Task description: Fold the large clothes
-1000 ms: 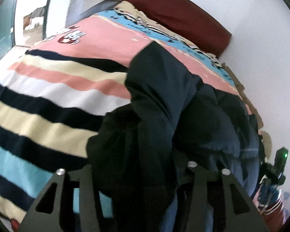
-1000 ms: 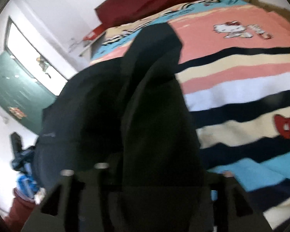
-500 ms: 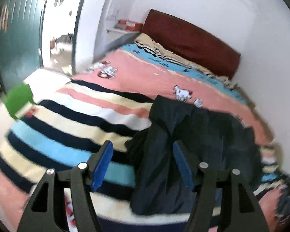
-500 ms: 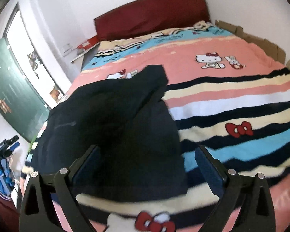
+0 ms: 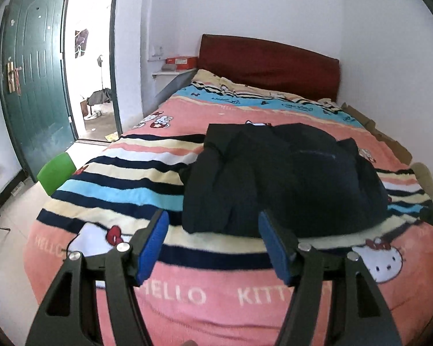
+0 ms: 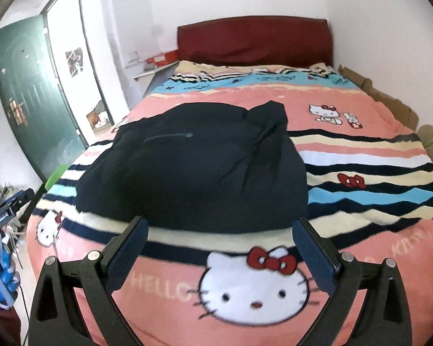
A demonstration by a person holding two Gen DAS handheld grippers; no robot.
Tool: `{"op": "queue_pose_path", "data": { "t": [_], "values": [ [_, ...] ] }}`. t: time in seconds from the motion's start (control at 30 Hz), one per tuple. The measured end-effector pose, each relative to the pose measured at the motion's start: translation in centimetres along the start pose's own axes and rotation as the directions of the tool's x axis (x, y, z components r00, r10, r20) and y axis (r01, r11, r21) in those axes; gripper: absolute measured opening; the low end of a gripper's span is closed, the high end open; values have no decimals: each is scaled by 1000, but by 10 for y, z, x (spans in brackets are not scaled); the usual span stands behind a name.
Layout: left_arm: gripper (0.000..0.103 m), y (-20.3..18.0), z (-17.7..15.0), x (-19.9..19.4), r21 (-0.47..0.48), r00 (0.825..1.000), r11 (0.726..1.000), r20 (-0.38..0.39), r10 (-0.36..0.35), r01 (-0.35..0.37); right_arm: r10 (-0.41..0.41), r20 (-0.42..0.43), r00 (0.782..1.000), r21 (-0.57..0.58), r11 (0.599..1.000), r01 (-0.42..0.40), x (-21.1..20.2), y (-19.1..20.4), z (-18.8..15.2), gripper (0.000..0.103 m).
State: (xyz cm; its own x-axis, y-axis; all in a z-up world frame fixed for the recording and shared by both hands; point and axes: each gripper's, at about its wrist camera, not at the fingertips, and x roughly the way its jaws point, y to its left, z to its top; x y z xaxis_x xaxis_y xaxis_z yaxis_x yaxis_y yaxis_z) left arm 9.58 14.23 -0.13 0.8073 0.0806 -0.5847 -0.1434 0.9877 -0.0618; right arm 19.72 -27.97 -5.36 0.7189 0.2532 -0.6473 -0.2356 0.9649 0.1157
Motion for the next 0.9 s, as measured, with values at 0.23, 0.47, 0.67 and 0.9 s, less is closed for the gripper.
{"op": "queue_pose_path", "data": {
  "t": [0.23,0.47,0.67,0.9],
  "values": [
    [63,-13,-11,-25,14,1000,1000,22,-11,11,-16,12,1000,-54,998,17,-22,22,-31,99],
    [63,-28,-20,-50,64,998,998,54,13,-16,3,-6,1000,-72,997,-3,-25,32,-60,99],
    [63,-38,-29,-62,86,995,995,85,46,-54,7,5,1000,-62,998,-7,-28,32,-70,99],
    [63,-45,-36,-68,110,994,992,92,52,-62,-11,35,999,-61,998,13,-35,32,-77,101]
  ]
}}
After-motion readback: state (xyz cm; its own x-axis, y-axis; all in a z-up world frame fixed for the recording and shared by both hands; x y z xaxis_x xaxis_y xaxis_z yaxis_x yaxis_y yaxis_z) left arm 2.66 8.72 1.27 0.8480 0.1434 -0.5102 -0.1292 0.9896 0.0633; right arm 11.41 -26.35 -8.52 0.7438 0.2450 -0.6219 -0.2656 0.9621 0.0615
